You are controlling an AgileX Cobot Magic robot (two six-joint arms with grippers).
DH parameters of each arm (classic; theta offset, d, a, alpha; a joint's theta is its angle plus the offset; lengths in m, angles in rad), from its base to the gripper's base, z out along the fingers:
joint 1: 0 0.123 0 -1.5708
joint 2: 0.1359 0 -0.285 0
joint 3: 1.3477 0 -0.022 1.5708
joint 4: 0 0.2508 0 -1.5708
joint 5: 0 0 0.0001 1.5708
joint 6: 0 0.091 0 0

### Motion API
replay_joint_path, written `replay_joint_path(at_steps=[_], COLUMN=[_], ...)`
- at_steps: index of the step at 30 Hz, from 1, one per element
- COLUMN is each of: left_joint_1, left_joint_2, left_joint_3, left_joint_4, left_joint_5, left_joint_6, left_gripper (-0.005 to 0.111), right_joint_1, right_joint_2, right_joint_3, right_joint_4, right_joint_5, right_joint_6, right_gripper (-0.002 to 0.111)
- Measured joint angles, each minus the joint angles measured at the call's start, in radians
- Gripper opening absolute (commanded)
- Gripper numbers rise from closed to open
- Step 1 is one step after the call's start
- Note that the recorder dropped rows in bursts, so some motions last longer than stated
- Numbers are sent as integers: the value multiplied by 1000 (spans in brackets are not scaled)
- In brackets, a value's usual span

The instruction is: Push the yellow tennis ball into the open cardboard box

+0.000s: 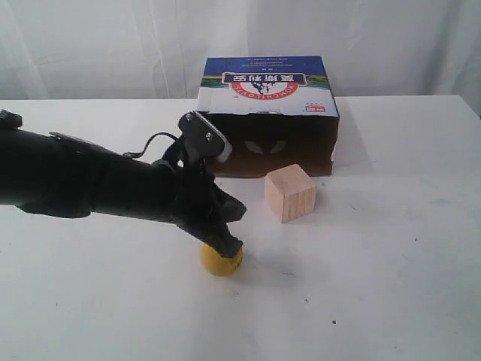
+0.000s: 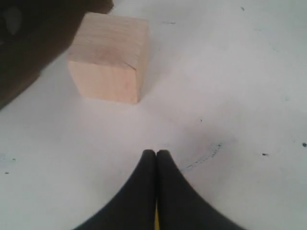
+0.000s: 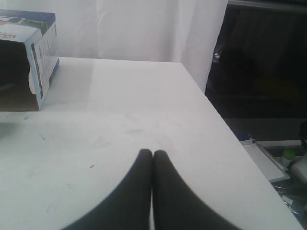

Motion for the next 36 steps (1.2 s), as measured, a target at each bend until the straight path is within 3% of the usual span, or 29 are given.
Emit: replay_joint_path(at_steps=[5, 15, 29, 36], left_joint_1=[5, 129, 206, 288], left_joint_2=[88, 186, 198, 102], left_joint_3=[-4, -70, -165, -114], left_joint_4=[-20, -110, -110, -110], left_joint_5=[12, 166, 277, 282], left_joint_6=[116, 199, 200, 118], left_gripper=[0, 0, 0, 0], right_joint_1=[0, 0, 0, 0], right_joint_2=[0, 0, 0, 0], right_joint_3=[0, 0, 0, 0], right_joint_4=[0, 0, 0, 0], right_joint_5=[0, 0, 0, 0], right_joint_6=[0, 0, 0, 0], right_gripper=[0, 0, 0, 0])
